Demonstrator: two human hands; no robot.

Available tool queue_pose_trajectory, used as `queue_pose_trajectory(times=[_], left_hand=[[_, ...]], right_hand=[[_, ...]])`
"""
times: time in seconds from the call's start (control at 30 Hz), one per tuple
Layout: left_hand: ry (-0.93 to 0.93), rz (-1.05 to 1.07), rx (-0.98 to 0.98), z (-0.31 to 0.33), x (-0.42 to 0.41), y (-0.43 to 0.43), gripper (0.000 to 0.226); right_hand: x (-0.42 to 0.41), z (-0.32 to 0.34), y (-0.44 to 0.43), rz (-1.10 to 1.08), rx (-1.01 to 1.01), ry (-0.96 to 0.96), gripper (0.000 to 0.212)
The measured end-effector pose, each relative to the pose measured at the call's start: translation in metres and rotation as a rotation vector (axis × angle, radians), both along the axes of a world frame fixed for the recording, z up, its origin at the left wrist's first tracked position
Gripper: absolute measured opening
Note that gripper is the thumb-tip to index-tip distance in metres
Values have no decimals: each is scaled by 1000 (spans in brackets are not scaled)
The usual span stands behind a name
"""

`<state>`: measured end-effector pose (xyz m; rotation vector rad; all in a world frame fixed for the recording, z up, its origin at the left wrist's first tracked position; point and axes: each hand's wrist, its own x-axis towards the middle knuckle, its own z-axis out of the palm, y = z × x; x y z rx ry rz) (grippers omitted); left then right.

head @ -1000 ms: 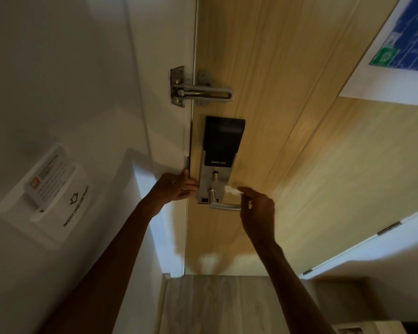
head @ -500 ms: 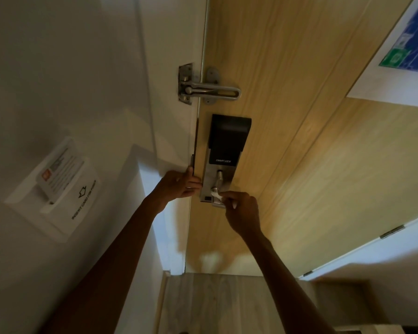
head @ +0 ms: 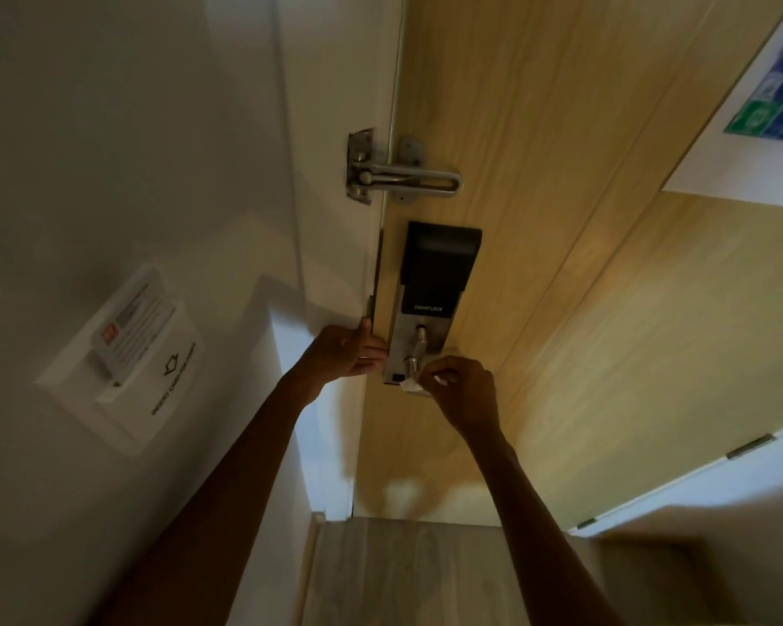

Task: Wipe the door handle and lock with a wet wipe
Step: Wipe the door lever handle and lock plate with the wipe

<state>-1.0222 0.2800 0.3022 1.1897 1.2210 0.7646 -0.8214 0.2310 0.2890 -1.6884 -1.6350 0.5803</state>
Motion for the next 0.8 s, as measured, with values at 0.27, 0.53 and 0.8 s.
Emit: queue_pose_trajectory(times=[0.27,0.53,0.8], left_hand=[[-11,8,-12,1,2,0,52],[-14,20,-36,3,2,-2,50],[21,4,-30,8,4,-4,55]], right_hand=[[-9,11,10,199,-259,-535,39],[25,6,2,229,-195,-345,24],[3,7,-1,225,-123,-322,28]])
